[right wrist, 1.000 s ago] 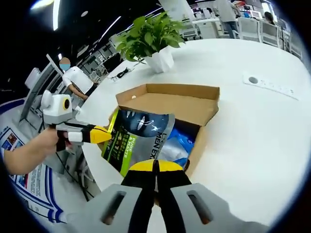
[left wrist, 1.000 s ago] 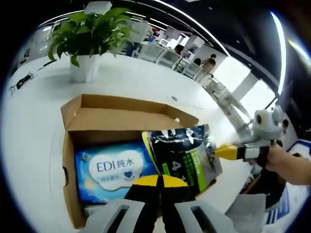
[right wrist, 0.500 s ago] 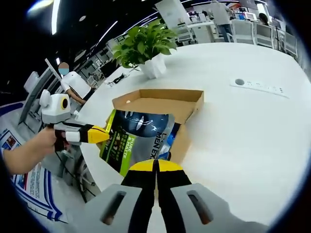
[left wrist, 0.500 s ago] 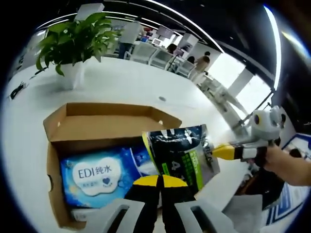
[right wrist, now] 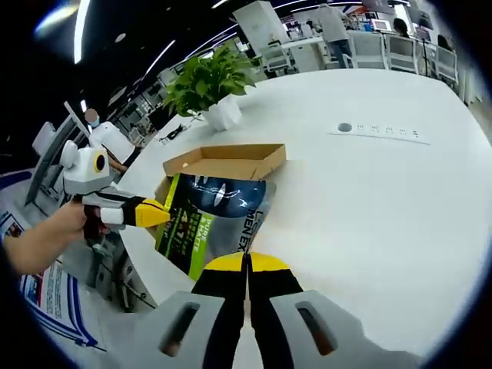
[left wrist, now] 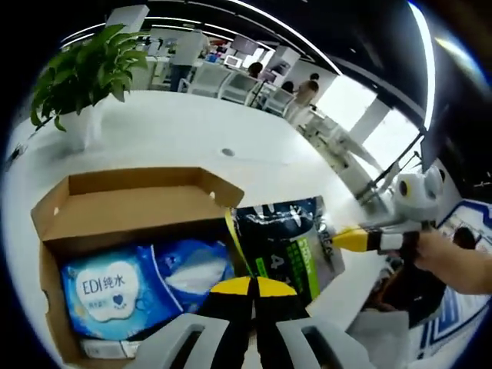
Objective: Operate the shoe box by opening the lid, removing the specified soft item, and placing it in the target area until the item is outside and the box remains undamaged.
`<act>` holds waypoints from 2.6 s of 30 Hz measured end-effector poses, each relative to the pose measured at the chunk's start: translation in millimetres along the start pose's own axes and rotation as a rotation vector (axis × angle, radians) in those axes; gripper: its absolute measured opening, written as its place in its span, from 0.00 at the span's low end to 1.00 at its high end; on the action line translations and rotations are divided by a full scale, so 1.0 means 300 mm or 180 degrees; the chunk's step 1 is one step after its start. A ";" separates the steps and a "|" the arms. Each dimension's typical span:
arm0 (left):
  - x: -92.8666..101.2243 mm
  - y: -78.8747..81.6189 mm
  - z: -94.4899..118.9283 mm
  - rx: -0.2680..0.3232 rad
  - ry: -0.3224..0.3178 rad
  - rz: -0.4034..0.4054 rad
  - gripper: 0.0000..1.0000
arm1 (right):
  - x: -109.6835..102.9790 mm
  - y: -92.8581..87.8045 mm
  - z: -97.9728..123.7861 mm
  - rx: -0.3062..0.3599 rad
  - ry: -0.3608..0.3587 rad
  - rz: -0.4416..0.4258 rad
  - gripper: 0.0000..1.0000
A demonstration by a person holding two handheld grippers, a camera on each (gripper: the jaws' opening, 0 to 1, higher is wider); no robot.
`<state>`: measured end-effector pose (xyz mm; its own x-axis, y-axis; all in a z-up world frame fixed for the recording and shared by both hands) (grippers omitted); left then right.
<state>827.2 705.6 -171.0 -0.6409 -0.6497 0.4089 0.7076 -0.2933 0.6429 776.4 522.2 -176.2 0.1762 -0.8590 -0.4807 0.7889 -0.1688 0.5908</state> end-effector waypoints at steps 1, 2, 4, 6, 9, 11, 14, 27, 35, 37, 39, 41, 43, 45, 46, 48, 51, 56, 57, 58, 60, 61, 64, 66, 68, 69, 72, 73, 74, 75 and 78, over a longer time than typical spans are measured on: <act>0.009 0.003 -0.008 -0.0009 -0.0005 -0.0013 0.00 | 0.009 -0.001 0.009 0.0003 -0.0004 -0.0007 0.00; 0.023 0.006 -0.020 -0.0015 -0.0015 -0.0025 0.00 | 0.022 -0.003 0.022 0.0009 -0.0014 -0.0015 0.00; 0.041 0.011 -0.036 -0.0024 -0.0029 -0.0032 0.00 | 0.040 -0.004 0.038 0.0022 -0.0024 -0.0024 0.00; 0.065 0.015 -0.054 -0.0035 -0.0040 -0.0047 0.00 | 0.062 -0.005 0.057 0.0034 -0.0035 -0.0040 0.00; 0.093 0.023 -0.081 -0.0051 -0.0059 -0.0064 0.00 | 0.101 -0.008 0.081 0.0047 -0.0056 -0.0056 0.00; 0.114 0.025 -0.106 -0.0065 -0.0069 -0.0070 0.00 | 0.133 -0.009 0.093 0.0051 -0.0074 -0.0074 0.00; 0.154 0.025 -0.147 -0.0091 -0.0091 -0.0054 0.00 | 0.167 -0.014 0.110 0.0050 -0.0099 -0.0084 0.00; 0.269 0.034 -0.289 -0.0196 -0.0138 -0.0090 0.00 | 0.336 -0.037 0.174 0.0036 -0.0168 -0.0218 0.00; 0.274 0.032 -0.383 -0.0268 -0.0094 -0.0038 0.00 | 0.424 -0.039 0.165 -0.0025 -0.0180 -0.0264 0.00; 0.278 0.027 -0.412 -0.0296 -0.0080 -0.0048 0.00 | 0.449 -0.041 0.161 -0.0037 -0.0191 -0.0273 0.00; 0.278 0.026 -0.440 -0.0319 -0.0083 -0.0031 0.00 | 0.474 -0.045 0.155 -0.0061 -0.0205 -0.0291 0.00; 0.276 0.021 -0.466 -0.0354 -0.0077 -0.0042 0.00 | 0.499 -0.052 0.145 -0.0095 -0.0209 -0.0315 0.00; 0.268 0.017 -0.486 -0.0378 -0.0071 -0.0024 0.00 | 0.521 -0.057 0.127 -0.0129 -0.0211 -0.0329 0.00; 0.257 0.012 -0.507 -0.0418 -0.0047 -0.0009 0.00 | 0.533 -0.062 0.111 -0.0154 -0.0208 -0.0341 0.00; 0.251 0.009 -0.515 -0.0439 -0.0034 -0.0013 0.00 | 0.538 -0.065 0.102 -0.0167 -0.0204 -0.0347 0.00; 0.237 0.004 -0.535 -0.0480 -0.0008 -0.0014 0.00 | 0.549 -0.076 0.081 -0.0201 -0.0205 -0.0351 0.00; 0.199 0.004 -0.567 -0.0557 0.0031 -0.0018 0.00 | 0.566 -0.085 0.054 -0.0234 -0.0199 -0.0391 0.00; 0.176 -0.025 -0.594 -0.0714 0.0114 -0.0039 0.00 | 0.577 -0.104 0.013 -0.0315 -0.0185 -0.0393 0.00; 0.174 -0.030 -0.596 -0.0735 0.0124 -0.0059 0.00 | 0.578 -0.107 0.009 -0.0327 -0.0186 -0.0386 0.00; 0.172 -0.036 -0.599 -0.0764 0.0137 -0.0073 0.00 | 0.578 -0.110 0.007 -0.0339 -0.0184 -0.0395 0.00; 0.168 -0.046 -0.606 -0.0787 0.0145 -0.0082 0.00 | 0.587 -0.114 -0.008 -0.0360 -0.0190 -0.0407 0.00; 0.167 -0.050 -0.608 -0.0795 0.0148 -0.0069 0.00 | 0.591 -0.120 -0.010 -0.0374 -0.0196 -0.0407 0.00; 0.162 -0.059 -0.618 -0.0826 0.0148 -0.0063 0.00 | 0.599 -0.133 -0.011 -0.0405 -0.0203 -0.0425 0.00; 0.159 -0.063 -0.625 -0.0849 0.0144 -0.0063 0.00 | 0.606 -0.141 -0.015 -0.0417 -0.0211 -0.0433 0.00; 0.156 -0.064 -0.631 -0.0864 0.0143 -0.0065 0.00 | 0.610 -0.145 -0.017 -0.0431 -0.0218 -0.0447 0.00; 0.155 -0.066 -0.634 -0.0876 0.0137 -0.0061 0.00 | 0.612 -0.148 -0.020 -0.0441 -0.0222 -0.0449 0.00; 0.151 -0.076 -0.643 -0.0918 0.0129 -0.0047 0.00 | 0.620 -0.158 -0.029 -0.0468 -0.0234 -0.0441 0.00; 0.150 -0.081 -0.647 -0.0924 0.0128 -0.0049 0.00 | 0.622 -0.162 -0.030 -0.0481 -0.0240 -0.0442 0.00; 0.149 -0.086 -0.649 -0.0936 0.0127 -0.0043 0.00 | 0.623 -0.163 -0.030 -0.0484 -0.0243 -0.0440 0.00; 0.149 -0.089 -0.651 -0.0942 0.0126 -0.0039 0.00 | 0.629 -0.168 -0.035 -0.0494 -0.0250 -0.0442 0.00; 0.151 -0.102 -0.655 -0.0960 0.0123 -0.0032 0.00 | 0.631 -0.173 -0.036 -0.0507 -0.0258 -0.0444 0.00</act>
<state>834.9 547.2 -299.3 -0.6405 -0.6702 0.3749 0.7615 -0.4911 0.4231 775.0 373.6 -304.8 0.0161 -0.8698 -0.4931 0.8864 -0.2157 0.4095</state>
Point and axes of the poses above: the point that each gripper's makers call its tool centre point, and the gripper's own axes: z roughly backward along the fingers, x roughly to its right, y roughly out of its top, the point moved 5 cm from there along z, roughly backward along the fingers, and after that the axes turned 4 degrees about -z, right-handed, at the moved point
